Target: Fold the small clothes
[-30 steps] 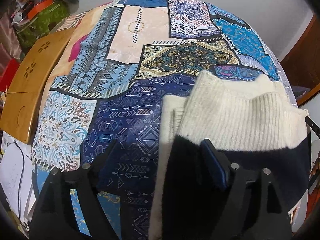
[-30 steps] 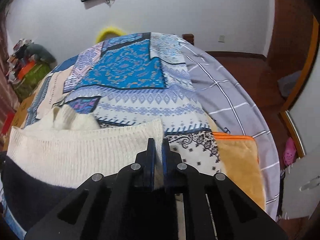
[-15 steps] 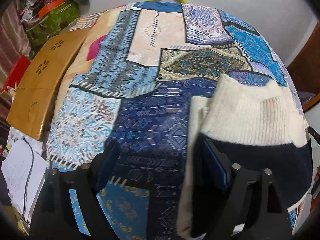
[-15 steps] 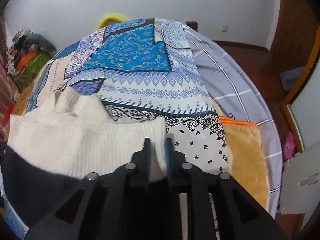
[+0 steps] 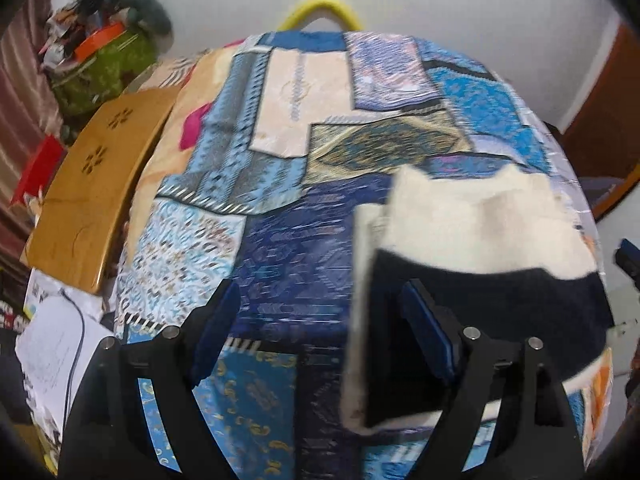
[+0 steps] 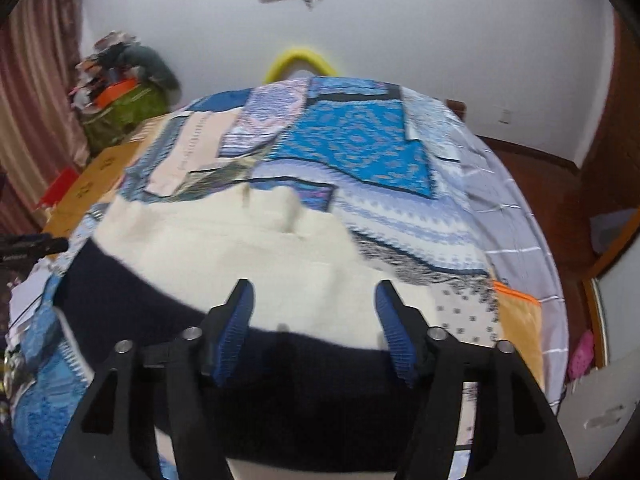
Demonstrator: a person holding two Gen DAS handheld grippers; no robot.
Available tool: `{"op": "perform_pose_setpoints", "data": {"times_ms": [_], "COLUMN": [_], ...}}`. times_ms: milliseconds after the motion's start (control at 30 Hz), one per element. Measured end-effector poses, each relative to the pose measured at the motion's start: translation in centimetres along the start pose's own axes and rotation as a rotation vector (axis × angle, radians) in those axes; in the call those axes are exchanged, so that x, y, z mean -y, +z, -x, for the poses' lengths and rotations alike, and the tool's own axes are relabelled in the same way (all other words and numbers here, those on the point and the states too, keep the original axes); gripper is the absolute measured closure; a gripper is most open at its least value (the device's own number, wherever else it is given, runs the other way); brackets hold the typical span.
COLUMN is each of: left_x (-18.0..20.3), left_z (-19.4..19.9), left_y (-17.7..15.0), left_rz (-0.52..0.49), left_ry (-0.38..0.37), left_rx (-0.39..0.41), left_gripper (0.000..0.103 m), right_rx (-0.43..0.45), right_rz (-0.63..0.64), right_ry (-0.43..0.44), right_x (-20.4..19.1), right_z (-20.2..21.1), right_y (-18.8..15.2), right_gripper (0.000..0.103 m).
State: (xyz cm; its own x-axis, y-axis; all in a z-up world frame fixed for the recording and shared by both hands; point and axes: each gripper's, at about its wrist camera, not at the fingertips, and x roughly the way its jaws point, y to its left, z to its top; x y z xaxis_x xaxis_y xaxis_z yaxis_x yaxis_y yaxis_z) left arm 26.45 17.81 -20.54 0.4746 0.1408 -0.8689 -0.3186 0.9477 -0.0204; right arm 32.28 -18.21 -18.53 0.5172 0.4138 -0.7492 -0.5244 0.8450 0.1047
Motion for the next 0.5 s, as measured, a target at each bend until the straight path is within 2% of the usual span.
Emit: {"op": "perform_pose_setpoints", "data": {"times_ms": [100, 233, 400, 500], "left_x": [2.0, 5.2, 8.4, 9.6], "left_z": [1.0, 1.1, -0.1, -1.5], "left_y": [0.0, -0.6, -1.5, -2.2], "left_rz": [-0.045, -0.119, -0.187, -0.219], "left_ry": [-0.044, -0.096, -0.123, -0.109], "left_rx": [0.017, 0.001, -0.031, -0.064], "left_gripper": [0.019, 0.019, 0.019, 0.019], "right_rx": [0.0, -0.038, -0.095, -0.14], "right_rz": [0.023, 0.054, 0.062, 0.07], "right_ry": [0.043, 0.098, 0.153, 0.15], "right_x": [-1.8, -3.9, -5.1, -5.2], "right_z": [0.0, -0.8, -2.1, -3.3], "right_y": [-0.4, -1.0, -2.2, -3.3], "right_gripper": [0.036, 0.036, 0.036, 0.036]}}
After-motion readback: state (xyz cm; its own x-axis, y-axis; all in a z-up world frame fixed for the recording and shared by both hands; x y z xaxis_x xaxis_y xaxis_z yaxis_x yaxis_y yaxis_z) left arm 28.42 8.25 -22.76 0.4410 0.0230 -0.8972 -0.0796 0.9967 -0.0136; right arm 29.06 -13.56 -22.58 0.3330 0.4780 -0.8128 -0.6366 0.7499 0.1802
